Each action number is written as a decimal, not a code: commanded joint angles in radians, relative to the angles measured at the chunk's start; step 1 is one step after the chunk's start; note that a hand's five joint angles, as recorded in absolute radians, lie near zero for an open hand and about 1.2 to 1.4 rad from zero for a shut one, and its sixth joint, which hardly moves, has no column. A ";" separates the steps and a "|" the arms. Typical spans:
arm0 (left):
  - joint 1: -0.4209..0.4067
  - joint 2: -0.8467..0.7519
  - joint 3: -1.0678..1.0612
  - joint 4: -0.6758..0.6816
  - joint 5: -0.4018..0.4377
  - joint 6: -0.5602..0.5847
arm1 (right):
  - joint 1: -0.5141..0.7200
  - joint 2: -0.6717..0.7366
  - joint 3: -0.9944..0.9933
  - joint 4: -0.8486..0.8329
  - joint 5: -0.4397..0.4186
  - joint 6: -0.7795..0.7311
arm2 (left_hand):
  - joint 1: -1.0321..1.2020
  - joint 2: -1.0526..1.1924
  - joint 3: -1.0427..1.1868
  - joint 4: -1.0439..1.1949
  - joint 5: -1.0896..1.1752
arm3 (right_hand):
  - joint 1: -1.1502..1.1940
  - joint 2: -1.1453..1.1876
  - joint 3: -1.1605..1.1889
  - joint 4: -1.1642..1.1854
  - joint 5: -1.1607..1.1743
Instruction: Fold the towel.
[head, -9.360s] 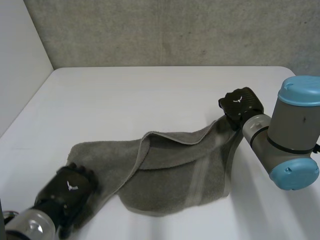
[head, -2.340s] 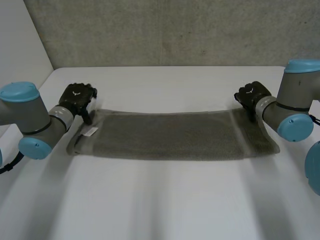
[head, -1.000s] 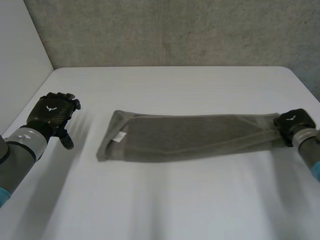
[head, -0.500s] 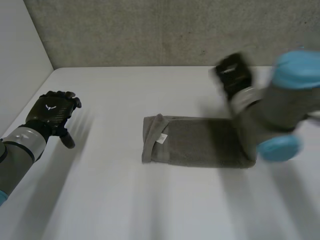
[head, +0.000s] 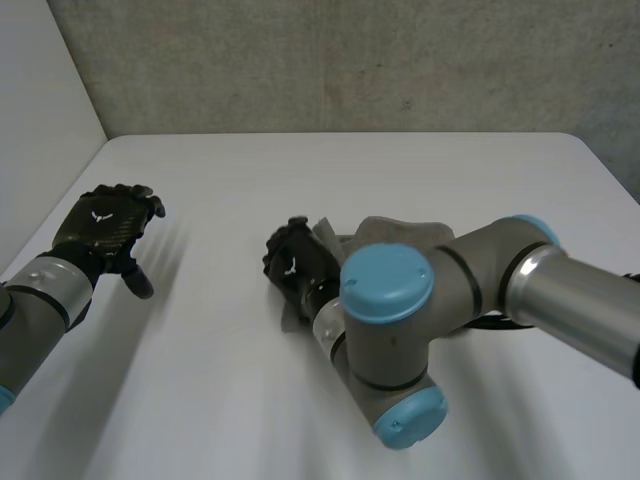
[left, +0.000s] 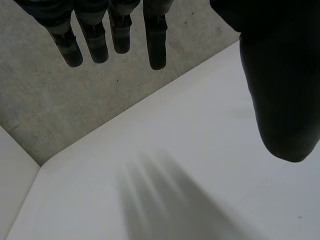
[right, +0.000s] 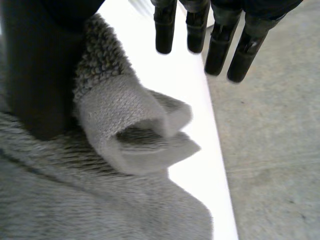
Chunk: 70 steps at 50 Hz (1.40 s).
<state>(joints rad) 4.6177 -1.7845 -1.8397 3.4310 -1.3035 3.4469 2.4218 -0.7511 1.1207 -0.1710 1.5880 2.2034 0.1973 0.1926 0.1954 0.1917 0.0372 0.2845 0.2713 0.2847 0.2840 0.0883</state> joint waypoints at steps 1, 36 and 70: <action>-0.019 -0.001 0.008 0.004 -0.003 -0.003 | -0.030 -0.117 0.034 -0.001 -0.016 0.108 | -0.013 -0.008 -0.011 -0.008 -0.028 | -0.110 -0.097 -0.110 -0.109 -0.088; -0.284 -0.010 0.082 0.007 -0.020 -0.103 | -0.550 -0.453 0.640 -0.033 -0.212 0.437 | -0.010 -0.005 -0.008 -0.005 -0.025 | 0.100 0.113 0.099 0.100 0.121; -0.283 -0.010 0.083 0.005 -0.022 -0.107 | -0.598 -0.520 0.596 -0.091 -0.184 0.249 | -0.016 -0.011 -0.014 -0.010 -0.030 | 1.112 1.125 1.112 1.112 1.133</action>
<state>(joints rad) 4.3357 -1.7940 -1.7667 3.4351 -1.3246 3.3423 1.8029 -1.1942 1.7865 -0.2912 1.4050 2.5027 0.1971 0.1926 0.1953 0.1917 0.0373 1.2573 1.2390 1.3344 1.3378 1.1236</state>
